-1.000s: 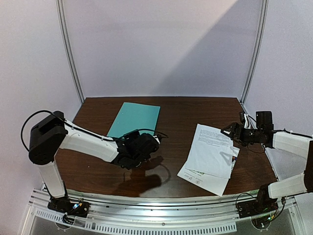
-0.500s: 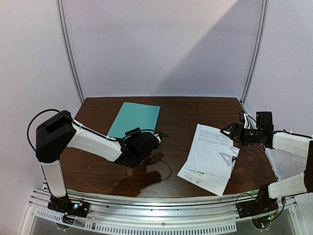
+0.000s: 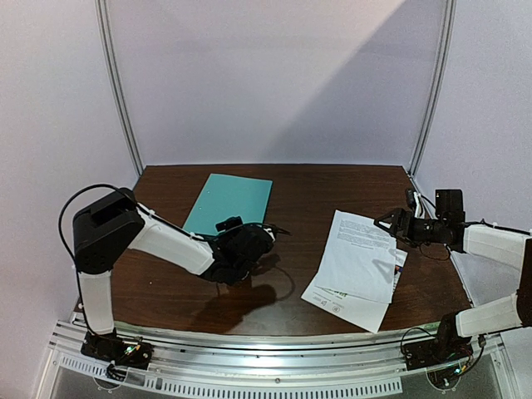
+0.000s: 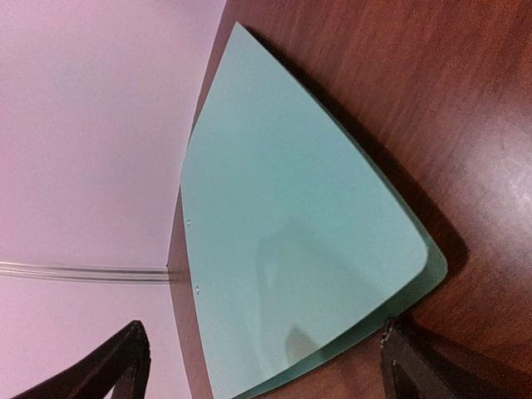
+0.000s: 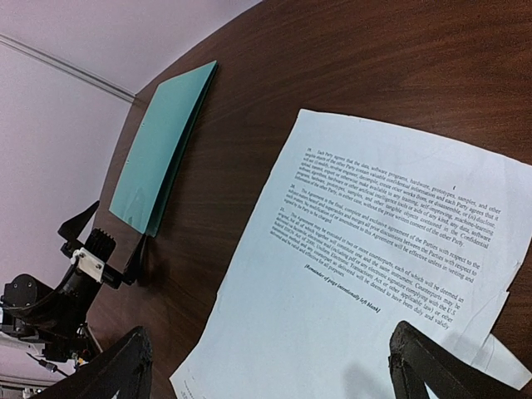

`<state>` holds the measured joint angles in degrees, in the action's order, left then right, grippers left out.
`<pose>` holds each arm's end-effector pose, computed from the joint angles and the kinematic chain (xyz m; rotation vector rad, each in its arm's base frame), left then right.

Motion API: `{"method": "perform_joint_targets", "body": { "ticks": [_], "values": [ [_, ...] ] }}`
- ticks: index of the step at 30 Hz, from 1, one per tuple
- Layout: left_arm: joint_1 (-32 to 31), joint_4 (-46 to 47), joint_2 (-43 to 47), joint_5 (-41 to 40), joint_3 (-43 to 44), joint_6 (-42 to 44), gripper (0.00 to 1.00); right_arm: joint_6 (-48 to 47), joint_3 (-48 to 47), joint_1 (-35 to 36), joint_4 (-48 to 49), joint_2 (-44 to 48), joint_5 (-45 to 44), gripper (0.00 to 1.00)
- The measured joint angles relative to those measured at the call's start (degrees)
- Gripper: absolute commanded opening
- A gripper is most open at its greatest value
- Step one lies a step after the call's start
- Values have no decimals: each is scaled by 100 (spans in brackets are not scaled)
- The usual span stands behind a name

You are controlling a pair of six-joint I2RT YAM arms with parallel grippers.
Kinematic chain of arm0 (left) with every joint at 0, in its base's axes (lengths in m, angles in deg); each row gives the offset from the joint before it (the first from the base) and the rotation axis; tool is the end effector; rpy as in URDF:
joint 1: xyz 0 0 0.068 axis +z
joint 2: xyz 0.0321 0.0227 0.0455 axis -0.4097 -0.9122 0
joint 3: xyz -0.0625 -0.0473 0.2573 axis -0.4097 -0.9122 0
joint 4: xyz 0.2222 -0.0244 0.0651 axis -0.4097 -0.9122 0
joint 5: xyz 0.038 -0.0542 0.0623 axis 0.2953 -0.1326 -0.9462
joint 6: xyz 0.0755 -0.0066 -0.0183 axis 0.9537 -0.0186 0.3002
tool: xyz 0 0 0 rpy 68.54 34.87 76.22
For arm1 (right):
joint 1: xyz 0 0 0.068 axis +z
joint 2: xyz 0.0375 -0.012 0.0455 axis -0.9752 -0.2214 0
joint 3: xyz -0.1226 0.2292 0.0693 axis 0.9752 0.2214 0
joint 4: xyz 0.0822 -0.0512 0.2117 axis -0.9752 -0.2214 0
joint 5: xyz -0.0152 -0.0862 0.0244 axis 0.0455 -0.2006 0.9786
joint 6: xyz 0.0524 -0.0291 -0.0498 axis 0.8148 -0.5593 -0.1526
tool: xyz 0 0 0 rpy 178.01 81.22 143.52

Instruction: Put the files into the folder

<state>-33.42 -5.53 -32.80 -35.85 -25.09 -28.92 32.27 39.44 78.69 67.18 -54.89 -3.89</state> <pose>0.2480 -0.2856 0.1279 1.0820 1.7621 0.8931 0.2354 0.0473 0.1950 0.0849 2.2598 0.9931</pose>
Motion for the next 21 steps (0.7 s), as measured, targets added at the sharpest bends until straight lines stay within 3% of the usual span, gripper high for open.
{"method": "perform_joint_targets", "body": {
  "ticks": [16,21],
  "values": [
    [162,551,-284,-203,116,404,94,0,0,0,0,-2,11,99],
    [232,796,-369,-225,127,564,86,0,2,0,2,-9,13,99]
  ]
}}
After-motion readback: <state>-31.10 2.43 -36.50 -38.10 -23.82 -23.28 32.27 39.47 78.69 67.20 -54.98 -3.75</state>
